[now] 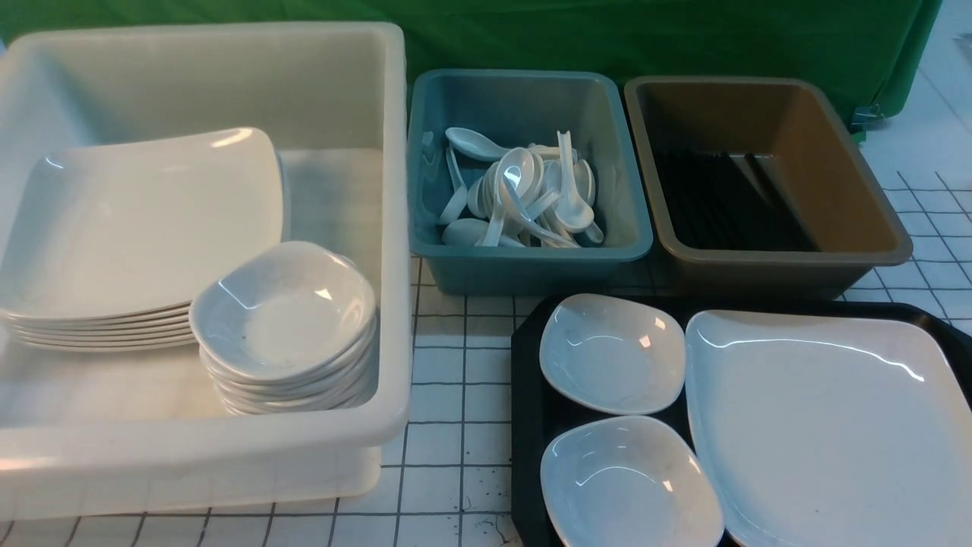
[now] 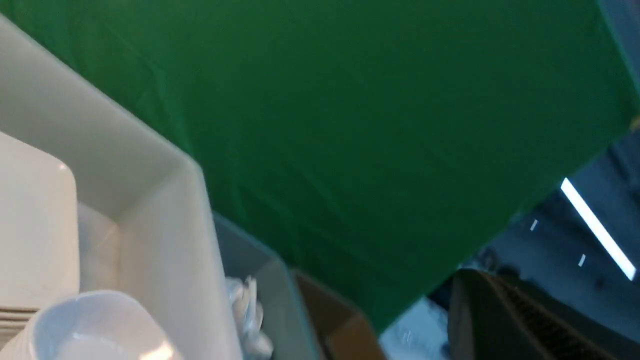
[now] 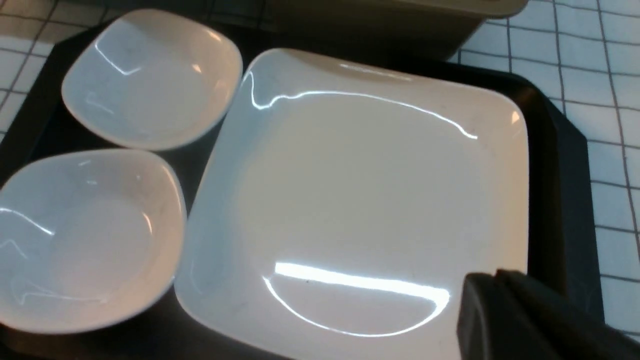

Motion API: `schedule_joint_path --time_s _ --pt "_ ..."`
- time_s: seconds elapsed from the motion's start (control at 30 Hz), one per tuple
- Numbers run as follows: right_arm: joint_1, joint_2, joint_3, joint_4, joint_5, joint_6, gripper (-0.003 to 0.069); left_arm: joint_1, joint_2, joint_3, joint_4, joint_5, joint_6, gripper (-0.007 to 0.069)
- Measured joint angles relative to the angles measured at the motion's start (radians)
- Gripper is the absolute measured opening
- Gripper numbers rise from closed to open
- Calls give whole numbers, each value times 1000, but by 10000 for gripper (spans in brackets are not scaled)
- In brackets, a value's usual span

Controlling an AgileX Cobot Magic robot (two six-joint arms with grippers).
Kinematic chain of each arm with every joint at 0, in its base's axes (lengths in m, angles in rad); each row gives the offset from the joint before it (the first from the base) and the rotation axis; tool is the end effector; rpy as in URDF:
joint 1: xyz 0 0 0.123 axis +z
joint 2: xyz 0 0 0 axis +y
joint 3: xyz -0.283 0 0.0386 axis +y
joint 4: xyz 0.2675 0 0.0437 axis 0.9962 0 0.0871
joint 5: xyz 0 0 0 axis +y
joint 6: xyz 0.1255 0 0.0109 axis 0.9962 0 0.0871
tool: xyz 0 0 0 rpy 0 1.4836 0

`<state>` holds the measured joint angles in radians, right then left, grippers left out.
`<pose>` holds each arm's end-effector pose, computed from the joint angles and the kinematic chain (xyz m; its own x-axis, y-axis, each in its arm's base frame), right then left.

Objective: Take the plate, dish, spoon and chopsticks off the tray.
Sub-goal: Use the left arm to grab a small plate from the dinner plate

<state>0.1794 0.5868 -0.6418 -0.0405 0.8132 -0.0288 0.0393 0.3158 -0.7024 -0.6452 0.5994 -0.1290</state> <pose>0.1473 0.0229 0.2919 -0.6017 -0.1666 -0.7812 -0.1901 0.9798 -0.0626 0.0943 -0.0391 0.3858 -0.2111 -0.6039 -0.7686 0.2174 0.7376 -0.6393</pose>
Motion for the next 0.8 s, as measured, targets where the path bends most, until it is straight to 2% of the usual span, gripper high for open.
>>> schedule_joint_path --time_s 0.17,0.2,0.23,0.3,0.37,0.47,0.53,0.63,0.8 --pt "0 0 0 1 -15 0 25 0 383 -302 1 457 335 21" --pt "0 0 0 2 -15 0 25 0 400 -312 0 472 347 21" --pt "0 0 0 3 -17 0 29 0 544 -394 -17 558 445 21" --pt "0 0 0 4 -18 0 34 0 698 -461 -75 588 572 21" --pt "0 0 0 5 -19 0 36 0 805 -488 -140 589 618 21" --pt "0 0 0 6 -19 0 41 -7 910 -498 -260 600 646 21" --pt "0 0 0 7 -19 0 48 -62 978 -502 -287 602 651 21" --pt "0 0 0 7 -19 0 50 -138 1015 -519 -252 589 625 21" --pt "0 0 0 7 -19 0 51 -393 1122 -633 -27 554 432 21"
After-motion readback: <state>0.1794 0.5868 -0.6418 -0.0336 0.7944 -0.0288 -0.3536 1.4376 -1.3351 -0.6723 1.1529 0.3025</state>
